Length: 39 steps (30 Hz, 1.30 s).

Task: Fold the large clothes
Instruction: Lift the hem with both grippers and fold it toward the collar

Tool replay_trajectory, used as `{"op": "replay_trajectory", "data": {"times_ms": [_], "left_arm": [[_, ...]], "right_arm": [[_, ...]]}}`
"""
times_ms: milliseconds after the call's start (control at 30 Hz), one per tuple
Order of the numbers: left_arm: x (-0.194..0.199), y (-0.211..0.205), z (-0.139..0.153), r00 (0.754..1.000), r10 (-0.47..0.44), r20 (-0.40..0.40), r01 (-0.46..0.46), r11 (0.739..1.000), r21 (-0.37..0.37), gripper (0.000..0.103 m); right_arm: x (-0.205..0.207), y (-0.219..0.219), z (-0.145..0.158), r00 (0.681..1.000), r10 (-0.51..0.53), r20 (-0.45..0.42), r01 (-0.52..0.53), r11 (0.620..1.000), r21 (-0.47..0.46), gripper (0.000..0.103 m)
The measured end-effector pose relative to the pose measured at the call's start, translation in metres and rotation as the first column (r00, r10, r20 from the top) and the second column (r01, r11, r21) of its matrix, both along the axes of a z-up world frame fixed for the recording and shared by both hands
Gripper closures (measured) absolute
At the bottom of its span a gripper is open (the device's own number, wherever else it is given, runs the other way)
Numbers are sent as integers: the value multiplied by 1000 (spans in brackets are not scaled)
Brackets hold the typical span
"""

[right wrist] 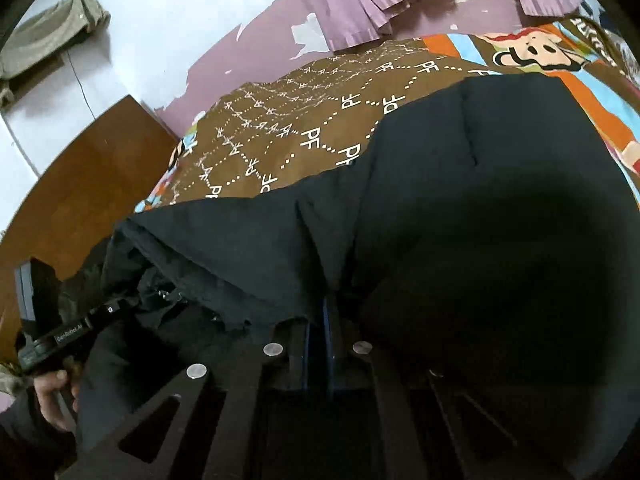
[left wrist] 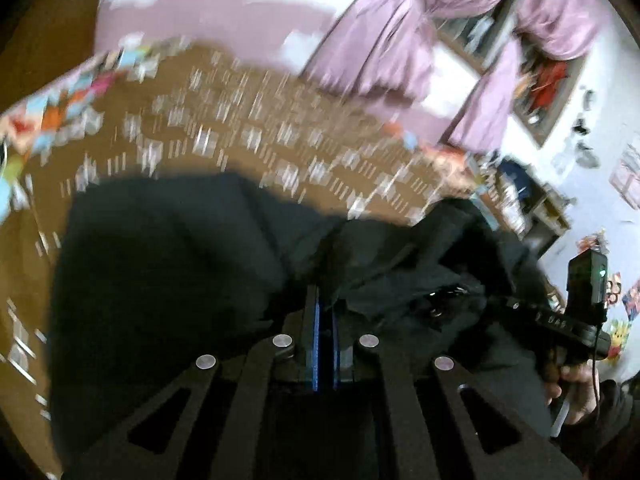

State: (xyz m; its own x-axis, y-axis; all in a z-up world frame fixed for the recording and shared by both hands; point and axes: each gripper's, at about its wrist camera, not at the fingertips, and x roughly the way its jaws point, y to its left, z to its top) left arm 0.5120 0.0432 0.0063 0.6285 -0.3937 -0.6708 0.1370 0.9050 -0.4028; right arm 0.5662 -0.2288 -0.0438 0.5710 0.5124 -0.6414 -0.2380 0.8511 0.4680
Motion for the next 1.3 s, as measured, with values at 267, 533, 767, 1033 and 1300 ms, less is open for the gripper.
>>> {"op": "replay_trajectory", "data": {"times_ms": [267,533,767,1033,1300], "left_arm": [[9,-11,-9,1000,15,-1,-15,999,35,100],[-2,0,-9,997,-6,73,7,1000,-2,100],[-15,1,-1,993,-26,117,26,1000,0,100],[-51,14,46,951,6,310,20,996,-83,98],[16,-37,43,974,-191,121,190,982,17,98]], "right_arm": [[-18,-27,23,994,-51,93,40,992,116,92],[12,-18,79,973,-57,223,50,998,38,91],[61,30,34,987,159,-1,-159,987,-10,91],[31,35,8,963,261,-71,-268,957,-115,92],[25,44,-7,955,274,-117,-293,936,-196,94]]}}
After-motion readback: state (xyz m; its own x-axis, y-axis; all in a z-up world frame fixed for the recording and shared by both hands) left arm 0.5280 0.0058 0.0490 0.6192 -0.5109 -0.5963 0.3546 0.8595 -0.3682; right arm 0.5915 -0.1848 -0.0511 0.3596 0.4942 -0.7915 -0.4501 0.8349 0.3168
